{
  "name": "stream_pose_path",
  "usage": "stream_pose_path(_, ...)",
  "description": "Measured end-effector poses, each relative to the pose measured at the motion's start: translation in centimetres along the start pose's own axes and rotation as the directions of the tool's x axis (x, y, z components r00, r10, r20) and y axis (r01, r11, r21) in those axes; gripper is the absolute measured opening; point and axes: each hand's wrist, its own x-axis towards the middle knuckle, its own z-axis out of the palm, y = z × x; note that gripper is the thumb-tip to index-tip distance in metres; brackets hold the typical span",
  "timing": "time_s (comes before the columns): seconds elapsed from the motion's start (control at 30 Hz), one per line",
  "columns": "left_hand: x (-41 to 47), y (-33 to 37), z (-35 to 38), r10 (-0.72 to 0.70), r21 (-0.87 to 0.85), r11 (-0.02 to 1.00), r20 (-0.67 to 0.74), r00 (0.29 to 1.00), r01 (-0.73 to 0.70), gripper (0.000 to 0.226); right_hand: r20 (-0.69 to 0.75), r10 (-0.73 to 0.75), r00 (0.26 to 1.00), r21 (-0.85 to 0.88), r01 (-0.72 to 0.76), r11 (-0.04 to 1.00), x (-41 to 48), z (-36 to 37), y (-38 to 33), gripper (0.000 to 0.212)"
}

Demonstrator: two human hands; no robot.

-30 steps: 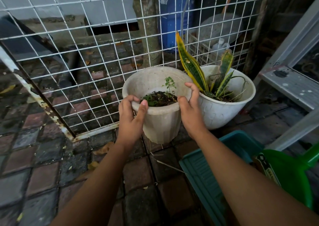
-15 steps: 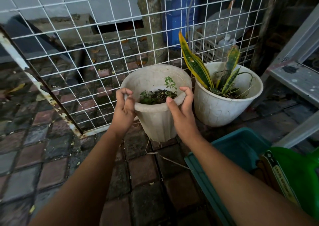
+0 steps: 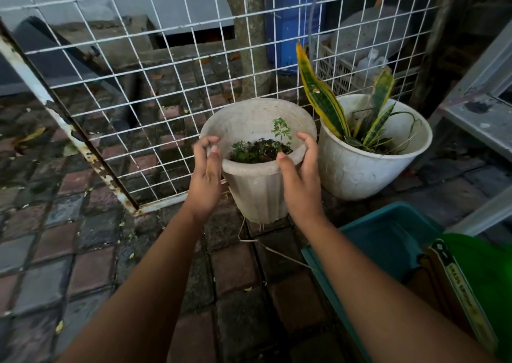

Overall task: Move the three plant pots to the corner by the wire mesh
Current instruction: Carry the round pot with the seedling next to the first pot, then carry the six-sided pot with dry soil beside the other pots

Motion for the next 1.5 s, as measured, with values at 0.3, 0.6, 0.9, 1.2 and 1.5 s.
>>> stream_pose_path(0.3,1.9,5.2,-2.5,-0.237,0.593,0.783,0.005,0.972,0.188,0.021,-0.070,0.363,0.929,-0.161,-0.369,0.915,2.1,-0.5,-4.3,0.049)
stream_pose_path(0.6,2.1,33.4,-16.5,-0.442,0.751,0.636,0.165,0.882,0.178,0.062,0.420,0.414,0.808,-0.713,0.011,0.701,1.9,2.8,-30.8,0.032)
stream_pose_path(0.9,-4.0,70.5,-44.4,-0.282,0.251,0.902,-0.273,0.920,0.351,0.036,0.724,0.172,0.668,-0.444,0.260,0.857,1.9,20.1,-71.9,0.026)
stream_pose_path(1.2,-7.0,85.7,-66.7,-0.047,0.302,0.923,-0.526,0.849,0.238,0.036,0.831,-0.140,0.538,-0.169,0.483,0.859,-1.0,39.6,-94.6,0.035)
stream_pose_path(1.5,1.9,84.9,-80.2,0.006,0.287,0.928,-0.650,0.760,0.238,0.040,0.864,-0.225,0.451,-0.052,0.524,0.850,3.1,57.6,-98.7,0.038)
